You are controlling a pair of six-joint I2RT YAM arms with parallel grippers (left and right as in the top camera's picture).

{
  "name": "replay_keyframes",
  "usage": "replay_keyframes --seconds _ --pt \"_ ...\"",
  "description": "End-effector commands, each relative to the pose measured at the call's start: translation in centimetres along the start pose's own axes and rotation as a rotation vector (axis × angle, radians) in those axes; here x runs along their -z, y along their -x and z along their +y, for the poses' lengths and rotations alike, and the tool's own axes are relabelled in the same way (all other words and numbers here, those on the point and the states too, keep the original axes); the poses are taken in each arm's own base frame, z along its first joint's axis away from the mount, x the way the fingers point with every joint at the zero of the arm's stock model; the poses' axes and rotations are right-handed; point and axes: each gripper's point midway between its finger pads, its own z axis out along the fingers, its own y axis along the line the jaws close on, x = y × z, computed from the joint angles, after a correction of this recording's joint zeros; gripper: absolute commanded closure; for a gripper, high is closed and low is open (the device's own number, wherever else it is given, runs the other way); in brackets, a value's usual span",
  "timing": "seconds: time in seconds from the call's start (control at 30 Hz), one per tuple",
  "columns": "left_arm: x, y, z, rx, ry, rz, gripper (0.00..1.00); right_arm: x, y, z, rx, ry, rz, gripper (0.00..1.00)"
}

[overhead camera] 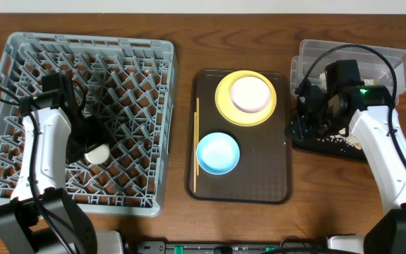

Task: Sort waste into correct bins and load items into the dishwasher
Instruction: 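Carry cup with left gripper and lower it into dish rack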

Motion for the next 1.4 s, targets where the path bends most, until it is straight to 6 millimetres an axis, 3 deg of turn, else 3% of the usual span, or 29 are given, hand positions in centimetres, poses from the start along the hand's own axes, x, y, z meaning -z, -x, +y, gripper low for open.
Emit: replay_keyframes --seconds 0.0,0.13,0.53,0.93,0.97,1.0,1.03,1.1,1.17,1.23,1.3,1.37 --pt "-0.3 0.4 -0.3 -0.013 -0.003 -0.003 0.75 0.7 0.1 -0.3 0.009 -0.009 -0.017 0.61" --pt "0.0 0.3 -0.2 -0.013 -0.005 -0.008 0.90 0.7 0.1 -0.3 0.009 -0.009 -0.017 0.60" --pt "3.8 -1.4 -2.1 -0.020 -0.150 -0.031 0.94 0.7 0.1 -0.3 0.009 -0.009 -0.017 0.60" --pt "-0.8 -1.4 -1.2 -0.009 -0.069 0.081 0.93 0.7 -0.2 -0.3 0.005 -0.008 -0.006 0.60" --pt "-1.1 -1.0 -0.9 -0.010 -0.047 0.072 0.90 0.7 -0.2 -0.3 0.004 -0.008 -0.003 0.60" --pt "-1.2 -0.7 -0.7 -0.011 -0.030 0.060 0.78 0.7 -0.3 -0.3 0.003 -0.007 -0.001 0.60" --pt "-1.3 -0.3 -0.5 -0.012 -0.021 0.047 0.61 0.7 -0.3 -0.3 0.003 -0.008 0.001 0.60" --pt "-1.1 0.3 -0.3 -0.009 -0.007 0.018 0.43 0.7 -0.4 -0.3 0.002 -0.008 0.003 0.60" --pt "-0.5 1.1 -0.4 -0.005 -0.015 -0.009 0.34 0.7 -0.4 -0.2 0.002 -0.007 0.004 0.60" --pt "0.7 2.0 -0.6 -0.004 -0.026 -0.043 0.32 0.7 -0.4 -0.3 0.002 -0.009 0.004 0.60" --pt "2.5 3.2 -1.0 -0.006 -0.045 -0.105 0.28 0.7 -0.5 -0.4 0.001 -0.014 0.007 0.60" --pt "4.4 4.3 -1.5 -0.009 -0.066 -0.172 0.17 0.7 -0.5 -0.4 0.001 -0.014 0.008 0.60"
